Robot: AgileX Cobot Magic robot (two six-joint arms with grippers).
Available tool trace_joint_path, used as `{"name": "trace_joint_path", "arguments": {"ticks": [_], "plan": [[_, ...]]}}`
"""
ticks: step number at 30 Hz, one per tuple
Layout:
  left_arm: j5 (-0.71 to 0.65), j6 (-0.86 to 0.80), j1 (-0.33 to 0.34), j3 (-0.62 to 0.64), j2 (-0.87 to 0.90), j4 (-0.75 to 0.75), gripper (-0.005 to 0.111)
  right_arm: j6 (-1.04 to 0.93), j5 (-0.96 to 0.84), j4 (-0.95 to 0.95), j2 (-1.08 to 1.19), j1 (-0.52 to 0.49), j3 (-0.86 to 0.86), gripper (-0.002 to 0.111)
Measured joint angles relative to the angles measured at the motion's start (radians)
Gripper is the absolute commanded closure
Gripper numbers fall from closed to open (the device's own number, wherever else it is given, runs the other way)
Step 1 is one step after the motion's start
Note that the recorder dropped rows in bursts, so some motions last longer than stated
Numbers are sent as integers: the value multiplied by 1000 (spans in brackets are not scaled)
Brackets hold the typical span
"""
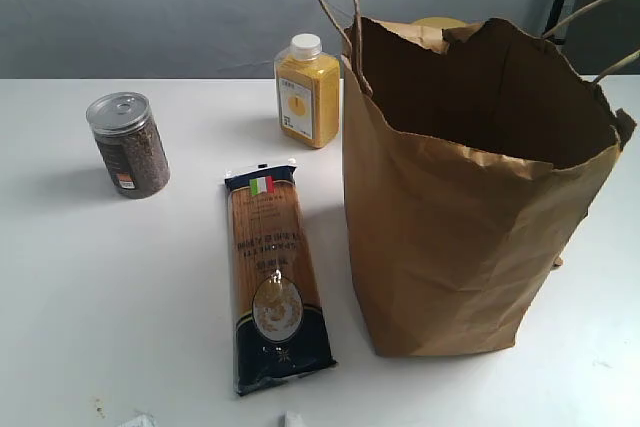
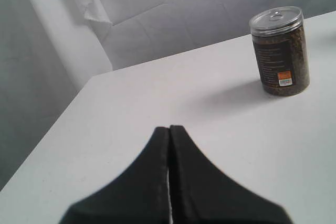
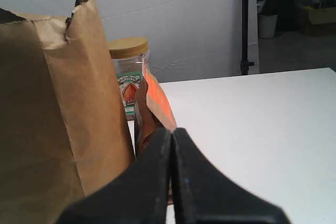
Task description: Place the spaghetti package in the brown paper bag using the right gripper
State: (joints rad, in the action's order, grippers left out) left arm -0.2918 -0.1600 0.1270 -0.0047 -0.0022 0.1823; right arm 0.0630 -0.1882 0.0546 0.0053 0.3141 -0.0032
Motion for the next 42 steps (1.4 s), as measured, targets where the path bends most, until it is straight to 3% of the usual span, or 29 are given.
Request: {"name": "trace_joint_path", "arguments": {"ticks": [13,18,22,34,40,42], "plan": [[0,0,0,0,0,0,107,0,18,6,0,0,0,108],[0,0,0,0,0,0,107,42,105,123,0,0,0,108],[0,0,0,0,0,0,107,26,115,151,8,31,-98,108],[0,0,0,0,0,0,107,-239,1,229,523,279,-623,108],[0,0,0,0,0,0,107,-324,-42,257,845,494,-896,108],[0,0,0,0,0,0,107,-324,-67,241,1010,614,-1017,108]]}}
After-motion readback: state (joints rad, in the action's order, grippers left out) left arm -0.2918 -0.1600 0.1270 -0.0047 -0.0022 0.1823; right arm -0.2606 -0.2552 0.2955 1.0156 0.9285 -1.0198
